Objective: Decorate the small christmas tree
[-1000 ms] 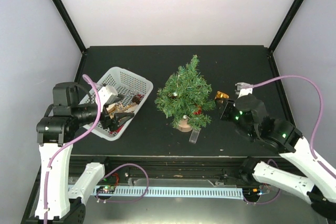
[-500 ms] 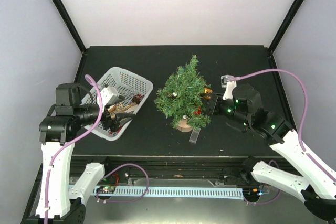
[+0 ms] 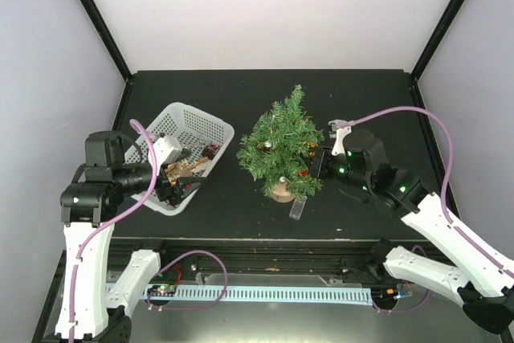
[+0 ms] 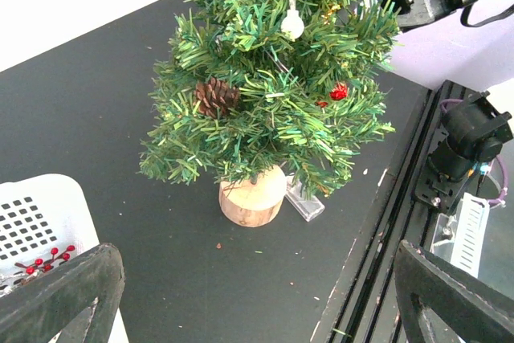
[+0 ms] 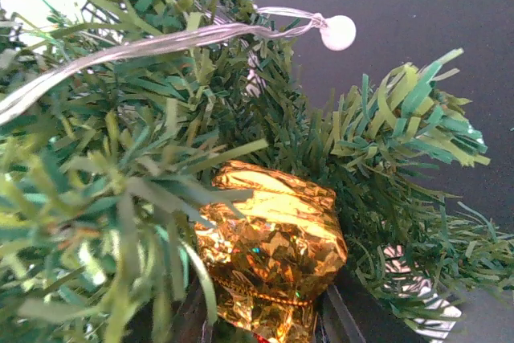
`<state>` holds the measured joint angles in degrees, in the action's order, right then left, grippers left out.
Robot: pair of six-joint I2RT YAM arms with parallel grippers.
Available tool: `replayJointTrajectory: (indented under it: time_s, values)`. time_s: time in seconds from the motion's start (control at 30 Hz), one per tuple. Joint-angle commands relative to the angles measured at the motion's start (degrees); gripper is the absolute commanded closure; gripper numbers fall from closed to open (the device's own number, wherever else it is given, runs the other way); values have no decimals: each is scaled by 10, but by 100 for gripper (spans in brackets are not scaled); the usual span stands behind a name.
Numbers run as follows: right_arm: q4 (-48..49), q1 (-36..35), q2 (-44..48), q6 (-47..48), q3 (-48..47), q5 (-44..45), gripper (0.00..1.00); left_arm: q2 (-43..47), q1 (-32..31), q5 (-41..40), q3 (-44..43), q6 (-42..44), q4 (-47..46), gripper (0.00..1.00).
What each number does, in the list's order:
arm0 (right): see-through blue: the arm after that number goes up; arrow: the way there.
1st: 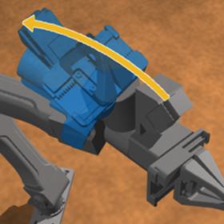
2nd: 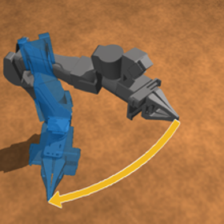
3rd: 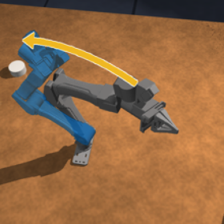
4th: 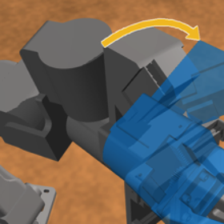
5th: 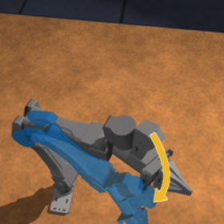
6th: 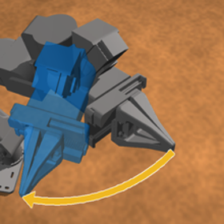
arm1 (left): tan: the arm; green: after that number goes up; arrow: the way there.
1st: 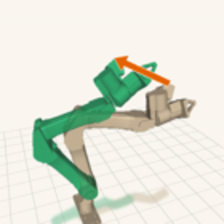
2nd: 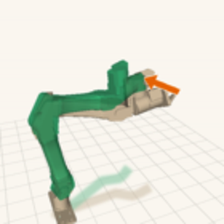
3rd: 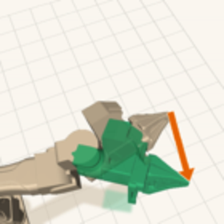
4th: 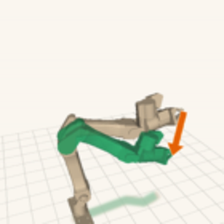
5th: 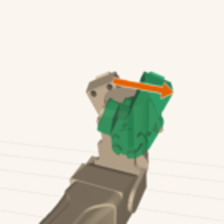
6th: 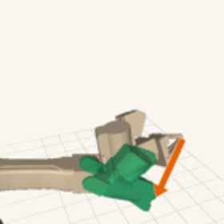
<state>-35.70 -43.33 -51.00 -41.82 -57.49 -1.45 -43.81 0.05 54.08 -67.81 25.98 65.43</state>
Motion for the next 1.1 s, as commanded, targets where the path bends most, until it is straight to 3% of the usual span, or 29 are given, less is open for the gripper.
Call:
replayJointTrajectory:
  time_s: [0.0,0.2,0.3,0.4,0.57,0.8,1.07]
  values:
    - [19,11,-8,17,2,-8,70,12,4,-2,7,4,-13,8]
    - [18,15,-26,31,-7,-8,63,15,3,-3,9,2,-12,7]
    - [12,15,-23,37,-17,-4,42,15,3,-3,8,1,-11,7]
    - [-2,15,-15,43,-30,5,30,15,4,-2,8,1,-12,7]
    - [-28,15,1,51,-55,13,27,16,3,-2,8,1,-12,7]
    - [-57,15,21,59,-71,25,29,19,3,-3,10,2,-11,7]
    - [-66,15,42,48,-53,34,66,25,3,-7,15,3,-9,7]
